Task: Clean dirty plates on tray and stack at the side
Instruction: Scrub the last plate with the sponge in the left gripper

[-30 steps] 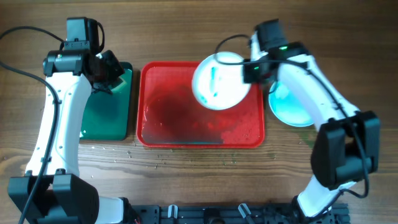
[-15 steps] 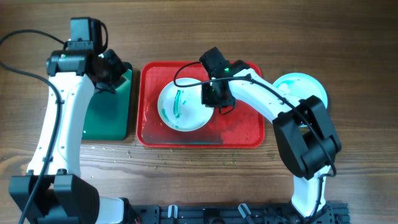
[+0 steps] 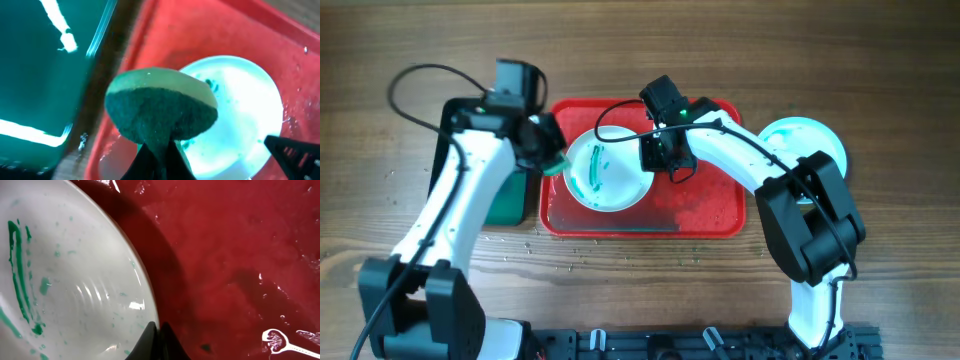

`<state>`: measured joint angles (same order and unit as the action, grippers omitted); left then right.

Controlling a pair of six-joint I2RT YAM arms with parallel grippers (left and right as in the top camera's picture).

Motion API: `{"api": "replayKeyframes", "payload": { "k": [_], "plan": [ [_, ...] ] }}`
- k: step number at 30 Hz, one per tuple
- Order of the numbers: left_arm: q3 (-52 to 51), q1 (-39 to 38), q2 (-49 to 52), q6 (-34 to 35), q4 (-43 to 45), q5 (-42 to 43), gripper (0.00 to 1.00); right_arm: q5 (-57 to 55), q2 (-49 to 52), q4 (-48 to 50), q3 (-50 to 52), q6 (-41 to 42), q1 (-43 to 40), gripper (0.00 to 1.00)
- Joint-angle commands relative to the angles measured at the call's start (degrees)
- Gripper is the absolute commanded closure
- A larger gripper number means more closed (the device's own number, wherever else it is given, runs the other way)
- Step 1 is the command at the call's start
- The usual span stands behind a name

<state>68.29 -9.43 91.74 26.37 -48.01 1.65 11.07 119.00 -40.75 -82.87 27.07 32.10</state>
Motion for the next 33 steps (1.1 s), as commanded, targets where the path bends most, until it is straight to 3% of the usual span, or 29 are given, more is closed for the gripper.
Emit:
{"api": "replayKeyframes", "payload": {
  "k": [1,9,14,16,20,22,24,26,30,33],
  "plan": [
    [-7.9,-3.1,0.2,-5.4,8.2,1.7,0.96,2.0,2.0,0.2,0.0,-1.6,0.1,0.96],
    [-20.2,-6.1,3.0,-9.7,29.0,-0.1,0.96,3.4,2.0,0.6,0.0,-3.0,0.1,0.96],
    [-20.6,-6.1,9.8,-9.7,31.0,0.2,0.96,3.4,2.0,0.7,0.0,-3.0,0.1,0.95],
    [-20.6,-6.1,11.1,-10.1,29.7,5.6,0.96,3.4,2.0,0.7,0.0,-3.0,0.1,0.96],
    [-20.6,-6.1,11.3,-23.0,27.6,36.0,0.96,3.4,2.0,1.1,0.0,-3.0,0.1,0.96],
    [-20.6,-6.1,11.3,-25.1,27.5,43.0,0.96,3.4,2.0,1.3,0.0,-3.0,0.1,0.96],
    [-20.6,-6.2,11.3,-25.1,28.3,40.3,0.96,3.4,2.0,1.3,0.0,-3.0,0.1,0.96],
    [-20.6,-6.2,11.3,-22.4,29.9,31.4,0.96,3.4,2.0,1.2,0.0,-3.0,0.1,0.96],
    [-20.6,-6.2,11.3,-12.1,35.3,10.6,0.96,3.5,2.0,1.2,0.0,-3.0,0.1,0.96],
    [-20.6,-6.2,11.3,1.2,41.1,-4.9,0.96,3.7,2.0,1.3,0.0,-3.0,0.1,0.96]
  ]
}}
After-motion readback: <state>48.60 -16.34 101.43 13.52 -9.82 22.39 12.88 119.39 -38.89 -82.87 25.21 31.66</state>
